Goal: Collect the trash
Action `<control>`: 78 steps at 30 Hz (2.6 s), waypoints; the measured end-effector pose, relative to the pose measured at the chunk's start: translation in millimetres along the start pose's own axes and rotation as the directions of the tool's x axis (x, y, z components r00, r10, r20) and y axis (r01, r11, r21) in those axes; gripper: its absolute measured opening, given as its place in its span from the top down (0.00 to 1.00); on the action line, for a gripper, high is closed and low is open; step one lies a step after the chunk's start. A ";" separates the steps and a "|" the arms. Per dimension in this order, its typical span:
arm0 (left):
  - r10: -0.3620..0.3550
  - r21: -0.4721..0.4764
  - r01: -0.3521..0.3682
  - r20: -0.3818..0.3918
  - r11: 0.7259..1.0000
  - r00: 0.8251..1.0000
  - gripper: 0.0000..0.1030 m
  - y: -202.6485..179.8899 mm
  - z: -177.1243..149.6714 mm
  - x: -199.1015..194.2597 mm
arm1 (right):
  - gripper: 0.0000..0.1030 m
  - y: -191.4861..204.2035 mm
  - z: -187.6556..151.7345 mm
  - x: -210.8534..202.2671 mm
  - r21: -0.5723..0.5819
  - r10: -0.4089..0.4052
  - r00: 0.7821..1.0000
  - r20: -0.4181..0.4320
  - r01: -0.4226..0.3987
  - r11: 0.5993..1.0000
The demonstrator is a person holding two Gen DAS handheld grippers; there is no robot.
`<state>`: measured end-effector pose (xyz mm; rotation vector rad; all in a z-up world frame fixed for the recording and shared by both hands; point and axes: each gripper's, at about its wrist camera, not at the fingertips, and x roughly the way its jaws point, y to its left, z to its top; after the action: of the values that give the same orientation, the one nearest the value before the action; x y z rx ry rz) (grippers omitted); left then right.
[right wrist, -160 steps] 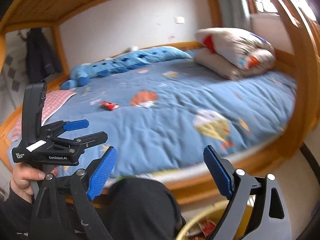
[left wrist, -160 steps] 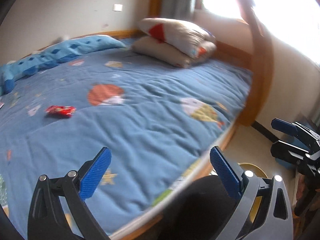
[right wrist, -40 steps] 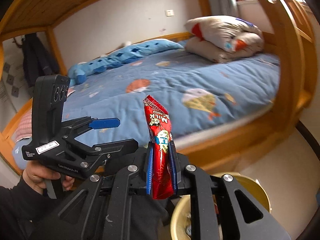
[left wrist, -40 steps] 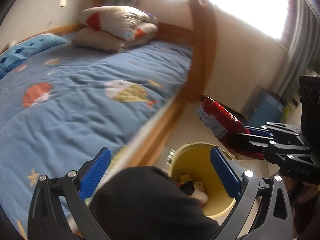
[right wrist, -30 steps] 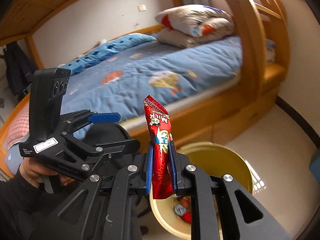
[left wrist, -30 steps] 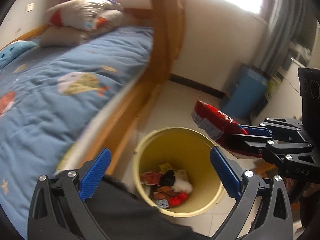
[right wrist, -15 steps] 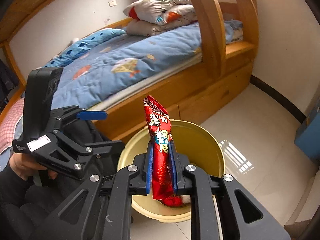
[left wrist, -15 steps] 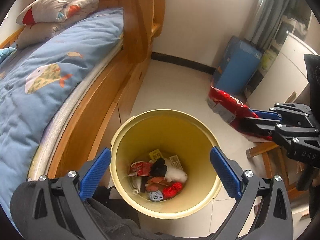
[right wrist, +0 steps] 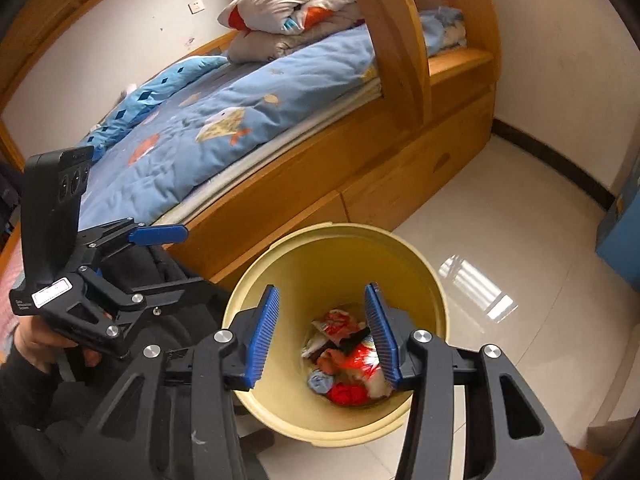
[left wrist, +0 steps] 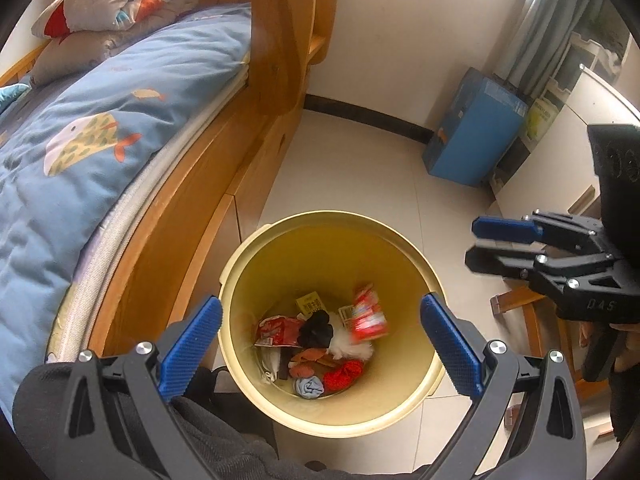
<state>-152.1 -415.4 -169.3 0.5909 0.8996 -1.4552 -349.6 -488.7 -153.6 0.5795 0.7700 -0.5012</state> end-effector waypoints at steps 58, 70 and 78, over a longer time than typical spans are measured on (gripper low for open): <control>0.443 -0.416 -0.301 0.304 0.858 0.843 0.04 149.8 -95.6 -244.7 | 0.41 272.3 81.1 29.7 -0.500 0.395 0.918 0.029 -0.329 0.801; 0.624 -0.576 -0.393 0.277 0.717 0.731 0.04 181.6 -153.9 -312.9 | 0.38 360.0 83.6 40.6 -0.577 0.509 0.861 -0.026 -0.428 0.695; 0.696 -0.637 -0.427 0.249 0.642 0.674 0.04 189.3 -177.5 -336.4 | 0.30 405.3 79.0 40.2 -0.632 0.533 0.846 0.004 -0.410 0.657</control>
<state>41.0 -63.1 -31.0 0.0528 0.5808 -0.6358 -38.3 -250.5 -17.8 0.0946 0.5178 0.2005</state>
